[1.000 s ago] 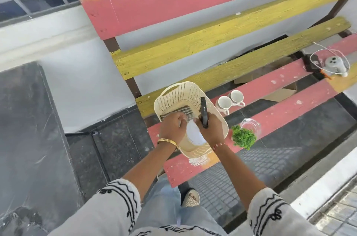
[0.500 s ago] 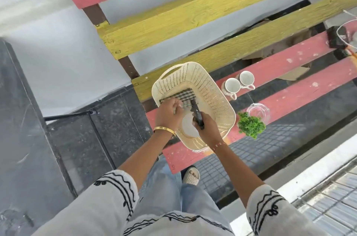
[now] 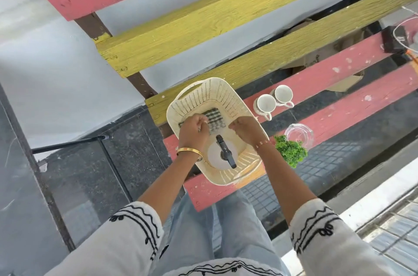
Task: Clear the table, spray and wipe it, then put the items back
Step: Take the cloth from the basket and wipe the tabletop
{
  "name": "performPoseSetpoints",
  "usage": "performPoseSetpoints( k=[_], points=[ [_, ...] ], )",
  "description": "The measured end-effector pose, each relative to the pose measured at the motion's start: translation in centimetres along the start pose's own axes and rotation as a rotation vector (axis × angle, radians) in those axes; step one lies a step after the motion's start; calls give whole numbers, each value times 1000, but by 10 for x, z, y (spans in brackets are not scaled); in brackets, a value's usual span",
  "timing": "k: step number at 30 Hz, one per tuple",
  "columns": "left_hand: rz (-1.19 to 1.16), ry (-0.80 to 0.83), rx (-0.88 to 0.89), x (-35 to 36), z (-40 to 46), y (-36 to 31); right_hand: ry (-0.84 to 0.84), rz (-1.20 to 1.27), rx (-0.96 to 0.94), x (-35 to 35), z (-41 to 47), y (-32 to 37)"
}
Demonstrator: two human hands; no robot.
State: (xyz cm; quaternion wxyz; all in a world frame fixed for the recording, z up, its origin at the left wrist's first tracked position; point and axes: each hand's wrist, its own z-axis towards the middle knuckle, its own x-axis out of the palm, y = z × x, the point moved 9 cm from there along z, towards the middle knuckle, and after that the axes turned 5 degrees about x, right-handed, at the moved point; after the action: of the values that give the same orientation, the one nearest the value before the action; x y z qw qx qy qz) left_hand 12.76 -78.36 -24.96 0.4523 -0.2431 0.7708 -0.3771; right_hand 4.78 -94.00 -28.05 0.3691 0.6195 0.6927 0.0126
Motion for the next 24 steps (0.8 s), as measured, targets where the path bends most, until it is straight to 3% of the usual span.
performPoseSetpoints(
  k=[8,13,20,24],
  points=[
    [-119,-142,-102,16,27,27,137,-279,-111,57,84,17],
    [-112,-163,-149,17,34,40,53,-327,-38,71,111,7],
    [-117,-173,-178,5,25,42,-11,-194,-13,61,104,17],
    [-134,-169,-176,-7,14,29,84,-16,-91,51,74,34]
  ],
)
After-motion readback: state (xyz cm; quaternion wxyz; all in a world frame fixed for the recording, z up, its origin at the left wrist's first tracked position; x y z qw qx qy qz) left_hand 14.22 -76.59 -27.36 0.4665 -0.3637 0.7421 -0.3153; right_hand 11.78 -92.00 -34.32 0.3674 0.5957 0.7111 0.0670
